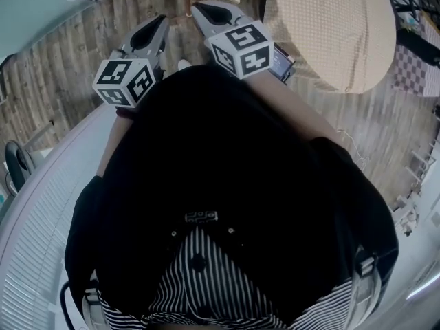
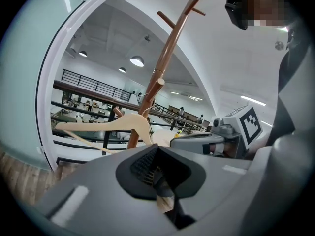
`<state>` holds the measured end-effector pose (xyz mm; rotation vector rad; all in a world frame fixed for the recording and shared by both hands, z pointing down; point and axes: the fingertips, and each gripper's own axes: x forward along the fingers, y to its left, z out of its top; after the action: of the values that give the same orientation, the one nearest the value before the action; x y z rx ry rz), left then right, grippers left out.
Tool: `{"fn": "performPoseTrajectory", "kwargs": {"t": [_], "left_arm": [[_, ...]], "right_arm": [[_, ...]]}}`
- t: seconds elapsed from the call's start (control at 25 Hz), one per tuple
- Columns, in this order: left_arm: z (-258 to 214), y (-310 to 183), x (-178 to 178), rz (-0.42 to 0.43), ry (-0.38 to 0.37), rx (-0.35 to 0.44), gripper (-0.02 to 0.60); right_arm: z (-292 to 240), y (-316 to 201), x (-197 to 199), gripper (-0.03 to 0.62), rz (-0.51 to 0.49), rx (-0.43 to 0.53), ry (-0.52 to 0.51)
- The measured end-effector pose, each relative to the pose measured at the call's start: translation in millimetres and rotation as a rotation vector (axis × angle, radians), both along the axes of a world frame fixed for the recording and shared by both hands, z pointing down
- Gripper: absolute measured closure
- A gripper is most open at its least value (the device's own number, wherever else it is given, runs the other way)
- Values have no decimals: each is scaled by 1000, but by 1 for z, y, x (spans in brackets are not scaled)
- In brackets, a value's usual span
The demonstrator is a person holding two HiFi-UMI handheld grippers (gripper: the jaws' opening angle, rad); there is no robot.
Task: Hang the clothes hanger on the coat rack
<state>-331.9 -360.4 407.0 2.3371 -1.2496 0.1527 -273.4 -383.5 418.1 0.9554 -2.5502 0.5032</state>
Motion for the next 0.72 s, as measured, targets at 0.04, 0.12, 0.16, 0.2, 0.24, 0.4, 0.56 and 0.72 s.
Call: {"fn": "performPoseTrajectory", "kwargs": {"t": [0.04, 0.12, 0.16, 0.2, 0.24, 0.4, 0.56, 0.72], "left_arm": [[-1, 1, 1, 6, 1, 4, 578], [-5, 5, 4, 16, 2, 16, 578], [-7, 6, 5, 20, 1, 22, 578], [-8, 8, 7, 24, 0, 27, 578], [-9, 9, 7, 27, -1, 31, 578], [-15, 10, 1, 14, -3, 43, 578], [-18, 10, -6, -14, -4, 50, 578], [-19, 12, -16, -42, 7, 59, 578]], "right_arm": [[0, 4, -2, 591, -11, -14, -9], [-2, 11, -3, 592, -33, -18, -17], [-5, 15, -4, 592, -46, -7, -17], [-8, 18, -5, 592, -60, 7, -14], [-10, 21, -8, 592, -74, 20, -11], [-17, 26, -19, 592, -120, 48, -6], [-21, 24, -27, 592, -162, 60, -4], [-20, 33, -39, 592, -202, 69, 9]]}}
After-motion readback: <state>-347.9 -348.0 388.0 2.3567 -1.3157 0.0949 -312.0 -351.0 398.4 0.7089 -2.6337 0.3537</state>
